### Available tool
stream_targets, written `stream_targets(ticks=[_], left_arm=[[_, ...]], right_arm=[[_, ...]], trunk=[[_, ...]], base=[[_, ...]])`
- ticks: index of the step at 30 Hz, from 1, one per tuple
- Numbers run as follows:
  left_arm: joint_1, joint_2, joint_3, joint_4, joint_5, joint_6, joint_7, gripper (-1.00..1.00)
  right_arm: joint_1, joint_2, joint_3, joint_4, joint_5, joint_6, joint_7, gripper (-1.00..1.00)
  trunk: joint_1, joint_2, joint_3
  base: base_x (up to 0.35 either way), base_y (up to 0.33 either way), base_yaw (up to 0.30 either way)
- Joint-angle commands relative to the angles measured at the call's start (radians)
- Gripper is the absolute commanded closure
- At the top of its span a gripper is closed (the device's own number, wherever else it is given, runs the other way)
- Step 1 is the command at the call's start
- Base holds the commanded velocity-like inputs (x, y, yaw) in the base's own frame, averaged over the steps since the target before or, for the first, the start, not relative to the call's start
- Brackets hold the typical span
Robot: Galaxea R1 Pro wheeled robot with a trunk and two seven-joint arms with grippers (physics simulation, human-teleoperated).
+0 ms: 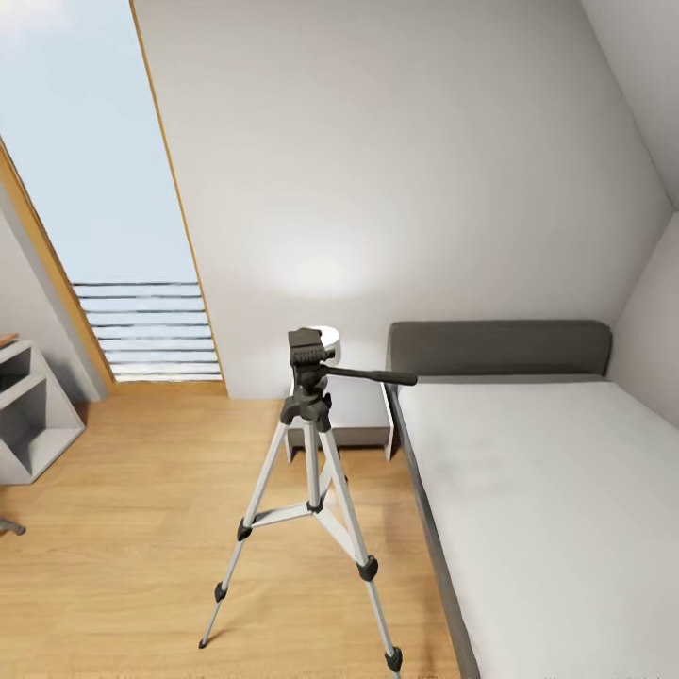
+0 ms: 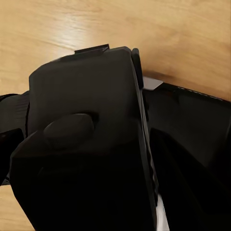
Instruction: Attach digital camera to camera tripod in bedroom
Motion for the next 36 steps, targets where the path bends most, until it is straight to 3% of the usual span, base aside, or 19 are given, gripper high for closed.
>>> stream_targets(ticks=[1,36], left_arm=[[-0.001,0.000,-0.008,0.001,0.009,-0.002,-0.005,1.00],[-0.001,0.000,-0.008,0.001,0.010,-0.002,-0.004,1.00]], right_arm=[[-0.001,-0.001,-0.009,0.003,0.010,-0.006,0.002,-1.00],[-0.001,0.001,-0.009,0.003,0.011,-0.007,0.002,-1.00]], trunk=[[0.001,-0.002,-0.004],[0.001,-0.002,-0.060]], base=[[0.000,0.000,0.000],[0.000,0.000,0.000]])
